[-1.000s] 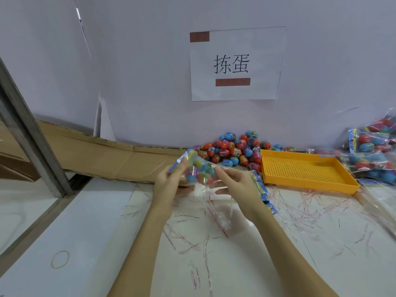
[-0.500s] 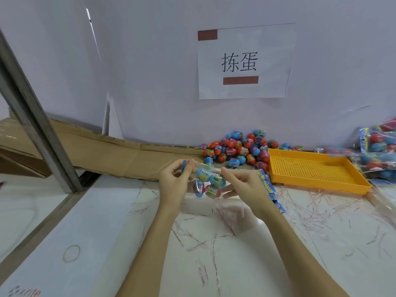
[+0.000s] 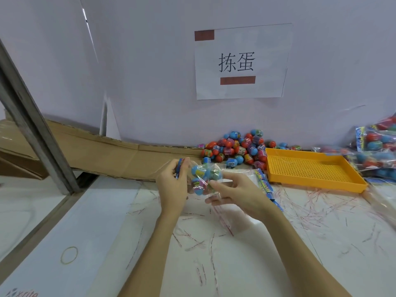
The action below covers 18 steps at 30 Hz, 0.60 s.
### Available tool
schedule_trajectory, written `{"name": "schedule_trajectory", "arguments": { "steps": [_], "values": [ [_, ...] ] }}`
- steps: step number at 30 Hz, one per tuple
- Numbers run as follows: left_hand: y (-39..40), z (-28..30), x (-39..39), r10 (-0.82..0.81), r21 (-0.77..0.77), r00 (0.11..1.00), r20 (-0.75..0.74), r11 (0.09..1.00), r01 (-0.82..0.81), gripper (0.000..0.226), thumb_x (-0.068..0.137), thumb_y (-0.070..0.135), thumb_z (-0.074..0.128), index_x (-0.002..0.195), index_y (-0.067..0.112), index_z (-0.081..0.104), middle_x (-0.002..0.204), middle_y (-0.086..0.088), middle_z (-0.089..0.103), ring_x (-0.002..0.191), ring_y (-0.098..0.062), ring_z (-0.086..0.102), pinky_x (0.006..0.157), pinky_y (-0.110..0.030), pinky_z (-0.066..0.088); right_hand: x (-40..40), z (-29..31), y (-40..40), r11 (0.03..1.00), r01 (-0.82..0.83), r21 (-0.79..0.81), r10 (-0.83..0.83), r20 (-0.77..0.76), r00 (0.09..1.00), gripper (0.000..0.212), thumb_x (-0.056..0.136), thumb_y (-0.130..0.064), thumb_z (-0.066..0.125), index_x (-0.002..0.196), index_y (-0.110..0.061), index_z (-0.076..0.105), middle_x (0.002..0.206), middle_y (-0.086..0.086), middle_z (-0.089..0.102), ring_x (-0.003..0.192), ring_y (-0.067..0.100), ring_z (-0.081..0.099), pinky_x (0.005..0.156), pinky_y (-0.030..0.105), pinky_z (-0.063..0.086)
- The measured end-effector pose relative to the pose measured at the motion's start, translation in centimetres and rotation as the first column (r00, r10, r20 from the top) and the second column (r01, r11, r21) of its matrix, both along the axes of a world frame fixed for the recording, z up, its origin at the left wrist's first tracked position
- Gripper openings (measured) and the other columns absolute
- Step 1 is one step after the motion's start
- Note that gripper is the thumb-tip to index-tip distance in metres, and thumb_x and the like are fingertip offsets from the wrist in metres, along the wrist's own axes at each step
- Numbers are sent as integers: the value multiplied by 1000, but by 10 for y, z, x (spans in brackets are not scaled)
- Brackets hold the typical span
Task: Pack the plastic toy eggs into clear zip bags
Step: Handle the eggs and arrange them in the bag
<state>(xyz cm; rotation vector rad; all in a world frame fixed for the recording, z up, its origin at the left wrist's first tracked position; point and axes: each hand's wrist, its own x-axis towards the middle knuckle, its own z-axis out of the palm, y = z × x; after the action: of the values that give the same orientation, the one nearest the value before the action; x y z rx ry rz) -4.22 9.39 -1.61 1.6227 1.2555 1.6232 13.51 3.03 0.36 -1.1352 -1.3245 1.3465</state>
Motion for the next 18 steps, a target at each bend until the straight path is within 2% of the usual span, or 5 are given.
{"name": "schedule_trajectory", "arguments": {
  "steps": [2, 5, 10, 16, 18],
  "values": [
    [1, 2, 0, 12, -20, 998, 58, 1000, -11, 37, 102, 38, 60, 75, 13, 63, 62, -3, 57, 53, -7, 50, 48, -20, 41, 0, 1, 0, 1000, 17, 22, -18, 20, 1000, 39, 90, -37, 70, 123, -17, 67, 106, 10, 78, 92, 28, 76, 82, 33, 62],
    [0, 2, 0, 12, -61, 999, 42, 998, -9, 32, 103, 44, 55, 90, 17, 66, 67, 0, 64, 55, -4, 55, 49, -21, 44, 2, 0, 2, 998, 58, 27, -58, 3, 998, 31, 90, -39, 73, 118, -25, 70, 106, 7, 78, 87, 22, 72, 76, 26, 59],
    [-1, 4, -4, -215, -81, 974, 70, 972, 220, 43, 97, 59, 54, 120, 27, 71, 114, 12, 68, 106, 0, 62, 88, -16, 50, 5, -2, 1, 979, 188, 82, -193, 51, 980, 30, 92, -47, 70, 102, -20, 78, 91, -2, 77, 66, 5, 57, 57, 15, 44],
    [-3, 3, -5, -386, -217, 907, 170, 883, 417, 14, 96, 39, 71, 90, 30, 80, 85, 0, 77, 75, -13, 70, 63, -24, 57, 5, -1, 1, 979, 165, 119, -181, 141, 973, 66, 95, -57, 56, 87, 7, 68, 65, 7, 53, 55, 11, 40, 53, 19, 36],
    [-1, 4, -5, -371, -210, 901, 226, 884, 417, 12, 96, 34, 72, 91, 29, 82, 86, 2, 77, 72, -8, 68, 63, -22, 56, 4, -1, 0, 971, 174, 166, -204, 187, 961, 57, 101, -51, 48, 82, -3, 72, 58, 4, 49, 51, 11, 39, 51, 17, 35]
  ]
}}
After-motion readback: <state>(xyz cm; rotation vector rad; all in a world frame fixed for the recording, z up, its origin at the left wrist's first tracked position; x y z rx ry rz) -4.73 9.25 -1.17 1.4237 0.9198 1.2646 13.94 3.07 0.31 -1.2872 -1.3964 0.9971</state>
